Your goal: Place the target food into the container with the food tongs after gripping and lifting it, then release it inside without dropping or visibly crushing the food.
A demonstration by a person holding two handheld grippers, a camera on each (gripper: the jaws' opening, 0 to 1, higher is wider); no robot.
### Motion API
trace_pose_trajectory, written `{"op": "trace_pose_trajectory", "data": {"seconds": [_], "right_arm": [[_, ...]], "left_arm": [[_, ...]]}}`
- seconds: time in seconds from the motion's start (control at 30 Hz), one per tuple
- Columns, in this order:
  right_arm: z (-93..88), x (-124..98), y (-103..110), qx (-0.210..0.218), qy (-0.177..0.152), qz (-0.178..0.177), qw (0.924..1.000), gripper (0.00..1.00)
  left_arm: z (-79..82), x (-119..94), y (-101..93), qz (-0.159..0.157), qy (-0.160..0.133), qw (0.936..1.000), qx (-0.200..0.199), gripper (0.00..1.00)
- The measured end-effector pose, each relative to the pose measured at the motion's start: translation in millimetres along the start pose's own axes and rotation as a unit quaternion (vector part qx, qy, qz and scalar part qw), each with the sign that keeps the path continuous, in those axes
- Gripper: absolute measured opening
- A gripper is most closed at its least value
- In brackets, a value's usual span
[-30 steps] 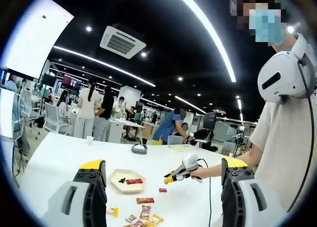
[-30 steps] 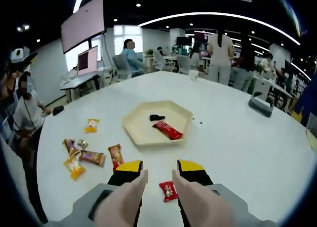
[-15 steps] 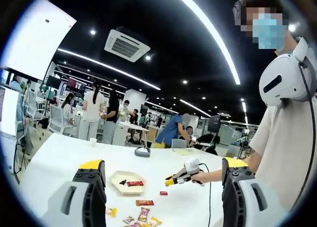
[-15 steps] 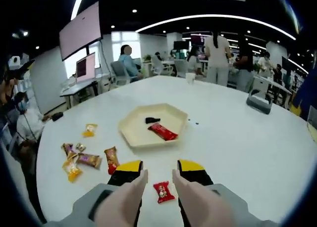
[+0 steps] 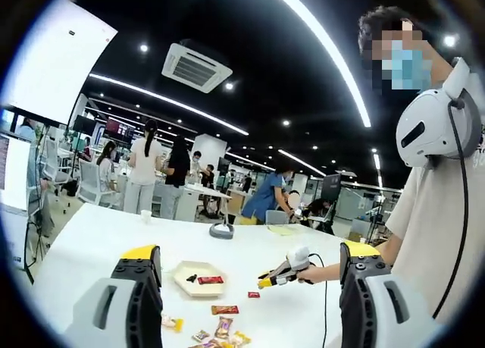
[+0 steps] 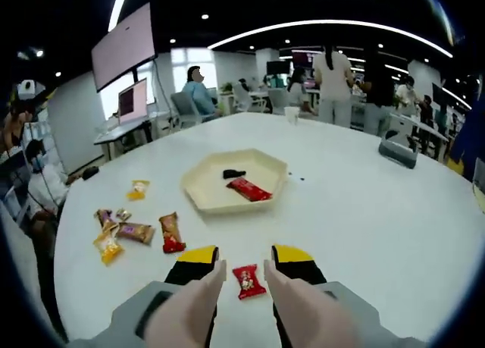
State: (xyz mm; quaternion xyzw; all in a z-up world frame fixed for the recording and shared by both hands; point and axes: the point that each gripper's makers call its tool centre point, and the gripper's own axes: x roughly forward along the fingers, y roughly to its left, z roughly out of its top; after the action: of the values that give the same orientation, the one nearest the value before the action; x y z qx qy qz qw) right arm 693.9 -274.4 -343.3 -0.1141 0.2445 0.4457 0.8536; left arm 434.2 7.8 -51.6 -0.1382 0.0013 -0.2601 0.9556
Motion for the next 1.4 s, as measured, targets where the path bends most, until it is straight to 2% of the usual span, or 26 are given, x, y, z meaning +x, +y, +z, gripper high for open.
{"op": "trace_pose_trajectory", "data": {"seconds": [0.33,0.47,0.6,0.8,0.9,0.93,1.03,1.1,1.17,1.3,1.37,1.4], "right_arm": [[-10.5,16,2,-0.012,0.005,0.015,0.9998,0.28],[-24.4,23,-9,0.019,0.008,0.009,0.9997,0.27],[-35.4,26,-6,0.017,0.018,0.018,0.9995,0.27],[-33.7,31,-13,0.027,0.009,0.021,0.9994,0.28],[-34.0,34,-11,0.034,0.006,0.02,0.9992,0.27],[-31.9,34,-12,0.021,-0.003,0.014,0.9997,0.27],[-34.4,34,-10,0.012,0.004,0.013,0.9998,0.27],[-34.8,34,-10,-0.019,0.003,0.009,0.9998,0.25],[-34.7,34,-8,-0.031,0.006,0.001,0.9995,0.24],[-34.7,34,-12,-0.018,0.005,-0.012,0.9998,0.21],[-34.6,34,-18,-0.001,0.001,-0.025,0.9997,0.2],[-34.3,34,-21,0.022,-0.001,-0.033,0.9992,0.2]], "left_arm": [[-7.6,4,0.8,0.008,0.01,0.9999,-0.003,0.98],[-5.9,6,5.4,0.018,0.008,0.9998,-0.004,0.98],[-3.0,8,5.1,0.022,0.009,0.9997,0.008,0.98],[-15.1,16,13.4,0.02,0.02,0.9996,-0.008,0.98],[-16.3,24,13.0,0.014,0.024,0.9996,-0.011,0.98],[-16.0,26,12.5,0.012,0.024,0.9996,-0.009,0.98],[-16.2,30,12.8,0.008,0.025,0.9996,-0.008,0.97],[-18.6,33,15.0,0.004,0.025,0.9996,-0.013,0.98],[-22.0,38,17.1,0.002,0.03,0.9993,-0.022,0.98],[-21.5,45,15.8,-0.004,0.031,0.9992,-0.025,0.97],[-19.9,51,13.6,-0.012,0.032,0.9992,-0.022,0.97],[-19.8,52,12.3,-0.014,0.033,0.9991,-0.021,0.97]]}}
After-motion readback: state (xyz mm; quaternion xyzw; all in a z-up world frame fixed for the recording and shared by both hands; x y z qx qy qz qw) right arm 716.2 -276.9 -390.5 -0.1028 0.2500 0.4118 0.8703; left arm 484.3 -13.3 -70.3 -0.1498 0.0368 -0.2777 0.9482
